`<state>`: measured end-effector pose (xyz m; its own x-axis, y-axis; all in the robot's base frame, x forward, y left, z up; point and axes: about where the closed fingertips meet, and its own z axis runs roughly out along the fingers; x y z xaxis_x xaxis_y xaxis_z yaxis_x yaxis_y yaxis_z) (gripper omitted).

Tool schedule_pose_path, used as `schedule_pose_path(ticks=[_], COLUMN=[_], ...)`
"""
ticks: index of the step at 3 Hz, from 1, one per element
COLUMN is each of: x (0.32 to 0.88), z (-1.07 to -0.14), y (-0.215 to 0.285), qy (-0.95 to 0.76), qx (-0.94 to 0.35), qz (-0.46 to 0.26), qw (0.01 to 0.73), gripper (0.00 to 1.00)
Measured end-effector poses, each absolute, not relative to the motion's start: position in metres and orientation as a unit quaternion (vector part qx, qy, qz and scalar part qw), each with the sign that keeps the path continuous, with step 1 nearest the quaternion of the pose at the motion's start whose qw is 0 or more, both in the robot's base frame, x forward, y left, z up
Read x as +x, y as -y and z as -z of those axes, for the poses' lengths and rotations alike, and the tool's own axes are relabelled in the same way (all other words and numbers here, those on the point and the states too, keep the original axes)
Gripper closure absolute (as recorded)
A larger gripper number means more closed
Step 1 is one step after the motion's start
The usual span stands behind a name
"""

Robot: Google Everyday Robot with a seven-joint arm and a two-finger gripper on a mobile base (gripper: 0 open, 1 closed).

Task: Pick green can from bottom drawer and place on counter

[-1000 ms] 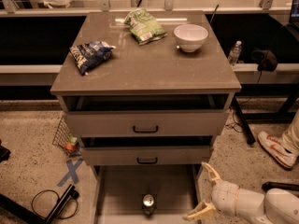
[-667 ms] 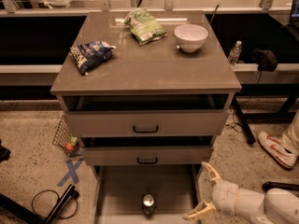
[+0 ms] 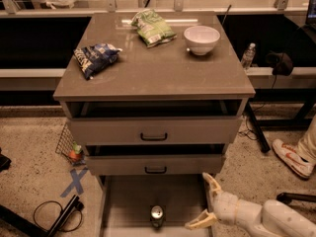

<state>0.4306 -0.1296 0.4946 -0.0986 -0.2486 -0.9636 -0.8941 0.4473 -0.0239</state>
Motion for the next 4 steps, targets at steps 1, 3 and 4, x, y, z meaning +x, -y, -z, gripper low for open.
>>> schedule_pose_path(ticks=[1, 3, 4], x=[0.455, 0.475, 0.483], z=[-0.439, -0.302, -0.256], y=[0.120, 0.086, 0.063], qy=[-0.645, -0.662, -0.670], qx=[-0.423, -0.426, -0.427], qz=[-0.326, -0.343, -0.352], qw=[0.546, 0.513, 0.495], gripper=[0.00, 0.00, 0.00])
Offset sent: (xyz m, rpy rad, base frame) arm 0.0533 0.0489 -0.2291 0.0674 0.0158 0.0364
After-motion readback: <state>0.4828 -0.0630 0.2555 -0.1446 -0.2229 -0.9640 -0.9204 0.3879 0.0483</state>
